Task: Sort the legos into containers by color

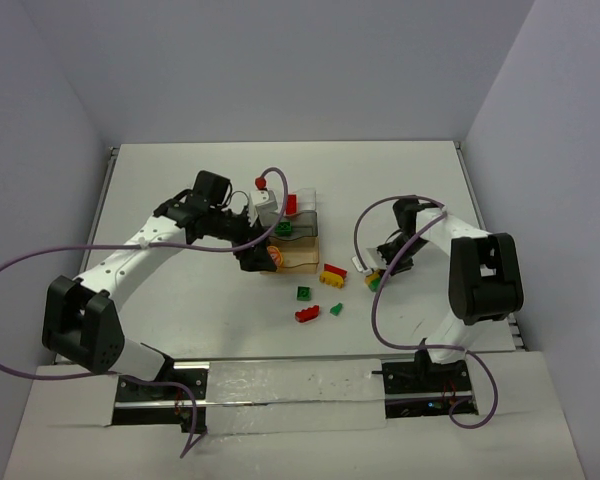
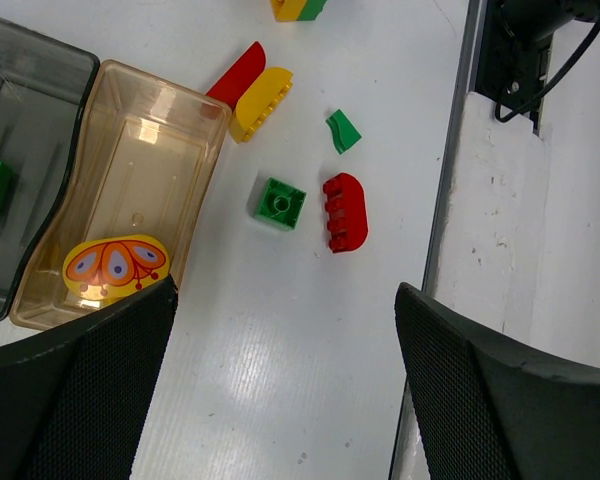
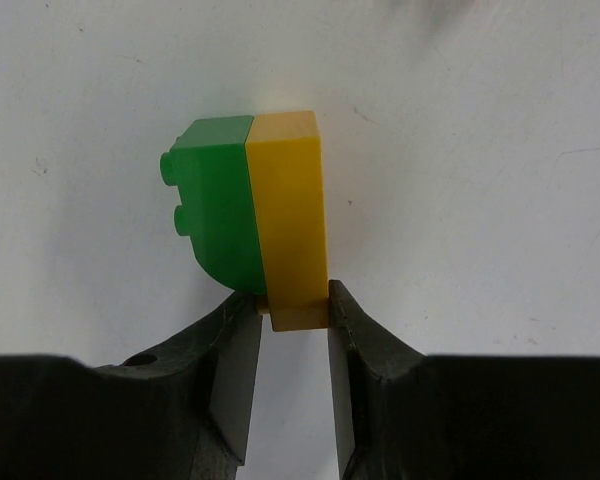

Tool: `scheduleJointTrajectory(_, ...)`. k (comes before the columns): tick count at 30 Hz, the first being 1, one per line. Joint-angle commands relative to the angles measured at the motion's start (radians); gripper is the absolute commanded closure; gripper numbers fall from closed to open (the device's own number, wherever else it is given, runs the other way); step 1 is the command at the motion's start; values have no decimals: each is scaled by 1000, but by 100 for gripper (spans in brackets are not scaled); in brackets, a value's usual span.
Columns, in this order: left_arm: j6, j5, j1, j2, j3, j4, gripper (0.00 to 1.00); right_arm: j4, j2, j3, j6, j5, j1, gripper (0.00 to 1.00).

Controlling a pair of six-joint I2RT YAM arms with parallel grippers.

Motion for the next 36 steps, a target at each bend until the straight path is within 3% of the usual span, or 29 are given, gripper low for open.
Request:
scheduleJointTrajectory(1,-26,47,6,-18,-12,61,4,13,-48,-23,-13,-16,15,96)
scheduleJointTrajectory(2,-56,42,8,-29,-17,82,4,12,-63,-21,50,-29,17,100)
scheduleJointTrajectory(6,-181,10,22,-51,-12,159,2,-5,-146,25,259,-101,15,100)
scheduleJointTrajectory(11,-340,-1,41,-78,8,218,1,65,-274,120,836,-227,21,100)
scheduleJointTrajectory(14,-429,-30,46,-87,26,241,1,127,-328,175,1102,-268,27,100)
scheduleJointTrajectory(16,-529,-78,46,-85,56,268,1,250,-387,176,1384,-210,62,100)
scheduleJointTrajectory(22,-726,-33,44,11,142,328,1,437,-429,181,1830,70,259,100)
scheduleJointTrajectory(25,-840,-32,44,76,214,335,1,424,-384,249,1923,184,345,100)
scheduleJointTrajectory(30,-921,-36,43,105,202,396,1,471,-375,266,1983,238,406,100)
scheduleJointTrajectory(36,-952,-58,40,123,195,427,12,461,-339,304,2014,322,492,100)
